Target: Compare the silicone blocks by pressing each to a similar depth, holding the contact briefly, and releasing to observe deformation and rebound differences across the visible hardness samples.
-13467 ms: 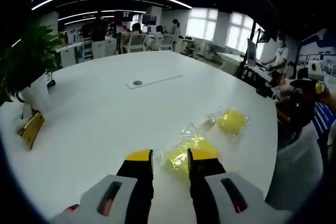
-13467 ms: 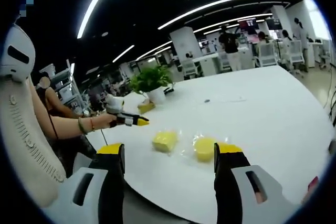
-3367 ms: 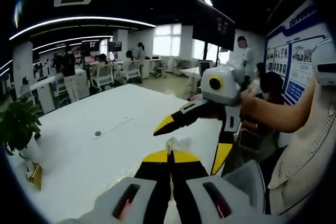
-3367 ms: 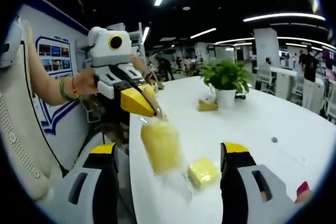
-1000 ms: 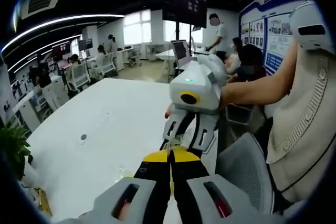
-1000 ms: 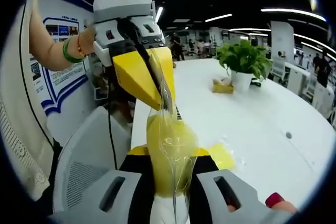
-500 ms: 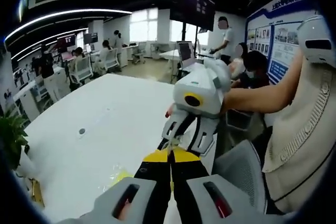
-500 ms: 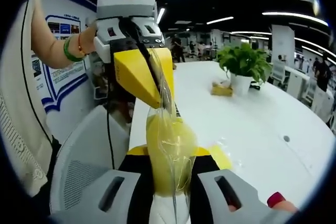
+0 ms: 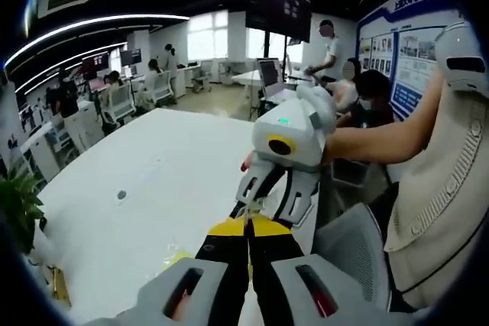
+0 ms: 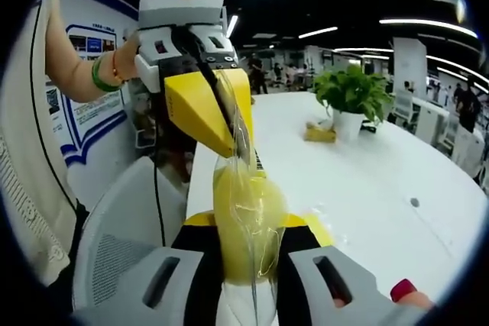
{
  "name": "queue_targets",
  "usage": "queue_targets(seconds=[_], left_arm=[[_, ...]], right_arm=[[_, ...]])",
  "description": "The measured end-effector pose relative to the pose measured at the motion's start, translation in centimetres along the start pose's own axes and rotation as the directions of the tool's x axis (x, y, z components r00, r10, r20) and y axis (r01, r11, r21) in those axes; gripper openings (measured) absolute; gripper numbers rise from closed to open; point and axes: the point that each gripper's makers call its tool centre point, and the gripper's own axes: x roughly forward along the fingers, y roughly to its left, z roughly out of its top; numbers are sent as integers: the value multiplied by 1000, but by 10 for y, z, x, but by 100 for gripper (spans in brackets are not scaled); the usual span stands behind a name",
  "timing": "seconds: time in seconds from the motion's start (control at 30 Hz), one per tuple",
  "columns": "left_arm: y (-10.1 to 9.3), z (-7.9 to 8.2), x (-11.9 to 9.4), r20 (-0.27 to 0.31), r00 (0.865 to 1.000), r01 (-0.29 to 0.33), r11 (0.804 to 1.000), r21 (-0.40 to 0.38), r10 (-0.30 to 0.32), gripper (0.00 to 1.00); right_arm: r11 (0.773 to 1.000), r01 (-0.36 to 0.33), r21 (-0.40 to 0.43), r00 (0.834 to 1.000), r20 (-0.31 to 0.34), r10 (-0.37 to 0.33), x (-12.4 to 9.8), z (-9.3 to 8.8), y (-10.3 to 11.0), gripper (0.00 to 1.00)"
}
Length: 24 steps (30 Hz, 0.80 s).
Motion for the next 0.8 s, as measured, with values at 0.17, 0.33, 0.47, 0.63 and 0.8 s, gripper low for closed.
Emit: queue_targets(seconds=[0.17, 0.33, 0.47, 0.63, 0.8], left_arm=[[-2, 3, 3, -3, 1000, -8, 1000, -4, 8, 0], [-3, 4, 2, -5, 1000, -11, 1000, -4, 11, 0], [-3, 4, 3, -13, 1000, -15, 1000, -19, 15, 0], [-4, 2, 6, -32, 999, -23, 1000, -15, 23, 0], [-4, 0, 9, -44, 999, -25, 999, -20, 24, 0]], right_arm=[[1000, 11, -14, 1000, 6, -11, -1, 0, -3, 18], [1000, 12, -9, 1000, 11, -12, -3, 2, -3, 19], [1000, -3, 11, 1000, -3, 3, -4, 0, -3, 21], [1000, 4, 1, 1000, -13, -4, -4, -3, -4, 23], [1000, 8, 15, 1000, -20, -7, -4, -6, -5, 26]])
